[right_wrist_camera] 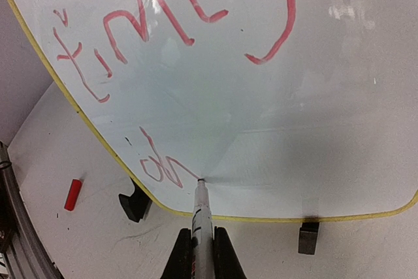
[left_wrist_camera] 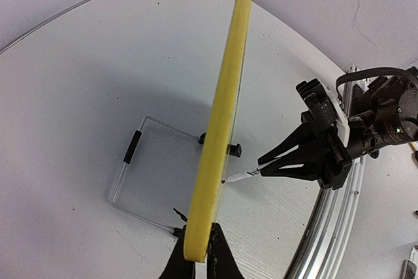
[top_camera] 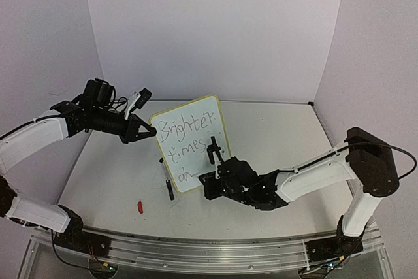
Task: Write a sentence on the whiteboard
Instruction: Write on the whiteboard at the center of the board.
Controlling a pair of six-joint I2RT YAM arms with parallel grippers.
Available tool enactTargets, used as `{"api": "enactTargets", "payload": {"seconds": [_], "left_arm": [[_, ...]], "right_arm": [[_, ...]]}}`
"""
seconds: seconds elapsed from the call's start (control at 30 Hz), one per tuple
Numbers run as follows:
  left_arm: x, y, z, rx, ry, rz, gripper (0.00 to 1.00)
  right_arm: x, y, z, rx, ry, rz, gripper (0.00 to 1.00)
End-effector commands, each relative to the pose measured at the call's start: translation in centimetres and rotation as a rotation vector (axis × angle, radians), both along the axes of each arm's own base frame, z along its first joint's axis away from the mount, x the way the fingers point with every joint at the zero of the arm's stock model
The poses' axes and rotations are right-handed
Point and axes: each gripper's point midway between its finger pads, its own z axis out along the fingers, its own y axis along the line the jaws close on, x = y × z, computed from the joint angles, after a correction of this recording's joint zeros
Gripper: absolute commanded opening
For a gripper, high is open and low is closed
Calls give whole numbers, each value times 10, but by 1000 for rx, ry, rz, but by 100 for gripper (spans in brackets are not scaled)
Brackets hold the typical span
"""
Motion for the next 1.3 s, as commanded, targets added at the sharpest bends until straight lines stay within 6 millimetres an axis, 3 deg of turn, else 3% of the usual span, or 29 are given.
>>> {"api": "enactTargets", "payload": {"seconds": [0.0,0.17,0.33,0.5,1.27], "left_arm": [[0,13,-24,100,9,32,0],[0,13,-23,100,8,34,0],[0,13,-23,99,6,33,0],[0,13,-23,99,5,33,0],[0,13,-24,102,9,34,0]], "right_arm": [[8,-7,1,-12,-17,-44,0],[1,-2,5,4,-8,5,0],[-5,-1,27,71,-24,42,0],[-3,0,35,82,-39,37,0],[16,-7,22,17,-62,-75,0]]}}
